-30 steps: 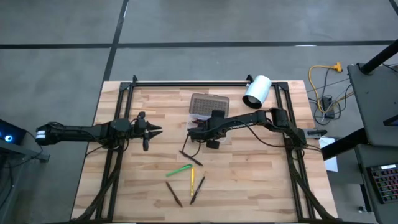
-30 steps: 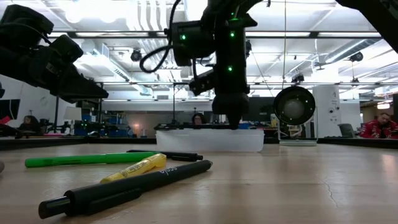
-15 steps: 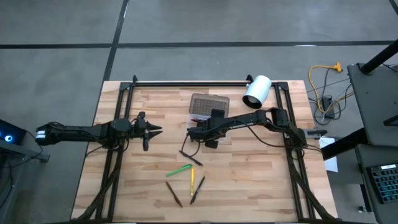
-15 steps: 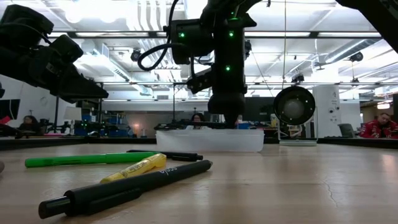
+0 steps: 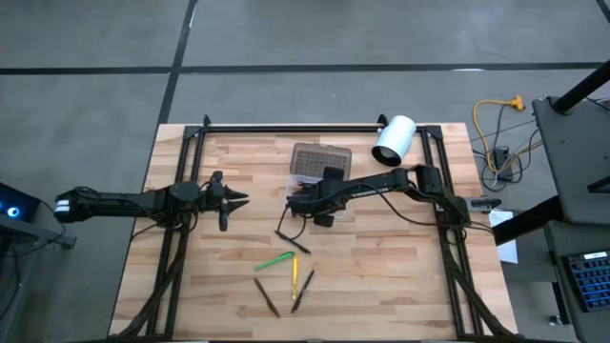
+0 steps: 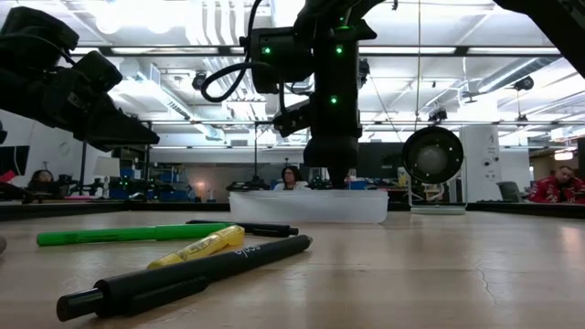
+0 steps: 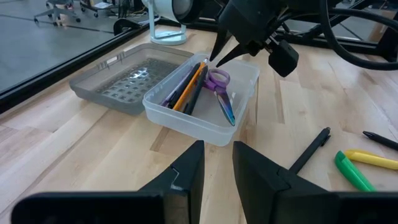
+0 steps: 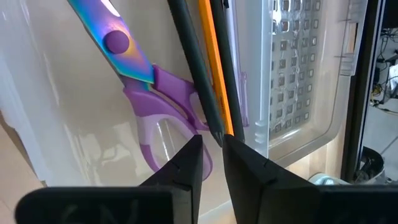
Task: Pick & place school supplies into a supply box
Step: Put the black pen into the supply box
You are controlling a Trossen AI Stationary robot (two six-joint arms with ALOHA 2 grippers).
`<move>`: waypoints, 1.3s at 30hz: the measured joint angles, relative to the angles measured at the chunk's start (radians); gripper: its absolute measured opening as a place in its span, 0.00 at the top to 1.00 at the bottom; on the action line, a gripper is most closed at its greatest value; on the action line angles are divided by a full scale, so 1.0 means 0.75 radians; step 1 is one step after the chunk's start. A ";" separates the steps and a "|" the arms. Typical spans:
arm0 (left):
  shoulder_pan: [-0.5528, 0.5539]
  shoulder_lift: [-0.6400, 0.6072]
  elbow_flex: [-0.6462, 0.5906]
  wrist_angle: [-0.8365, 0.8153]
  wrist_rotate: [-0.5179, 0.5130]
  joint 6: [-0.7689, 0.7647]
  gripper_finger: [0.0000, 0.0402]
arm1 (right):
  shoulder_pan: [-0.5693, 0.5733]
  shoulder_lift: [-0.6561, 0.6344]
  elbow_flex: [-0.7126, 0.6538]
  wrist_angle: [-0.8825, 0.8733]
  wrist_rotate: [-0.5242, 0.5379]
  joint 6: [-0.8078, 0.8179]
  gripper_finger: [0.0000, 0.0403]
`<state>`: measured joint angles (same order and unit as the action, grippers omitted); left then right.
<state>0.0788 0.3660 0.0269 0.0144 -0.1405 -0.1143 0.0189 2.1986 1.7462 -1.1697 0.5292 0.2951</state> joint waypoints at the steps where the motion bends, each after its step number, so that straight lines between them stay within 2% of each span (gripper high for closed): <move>1: 0.000 0.000 0.000 0.000 0.000 0.000 0.83 | 0.000 0.000 0.000 0.001 -0.002 0.000 0.86; 9: 0.001 0.000 0.000 0.000 0.000 0.000 0.83 | 0.001 -0.006 0.003 0.012 -0.004 -0.009 0.86; 17: 0.001 0.000 0.000 0.000 0.000 0.000 0.83 | 0.008 -0.006 0.087 0.013 -0.008 -0.010 0.86; 28: 0.000 0.000 0.000 0.000 0.000 0.000 0.83 | 0.064 -0.006 0.226 0.012 -0.009 -0.010 0.86; 39: 0.001 0.000 0.000 0.000 0.000 0.000 0.83 | 0.129 -0.007 0.242 0.013 -0.009 -0.010 0.86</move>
<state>0.0792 0.3660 0.0267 0.0143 -0.1402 -0.1143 0.1157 2.1933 1.9278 -1.1603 0.5224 0.2878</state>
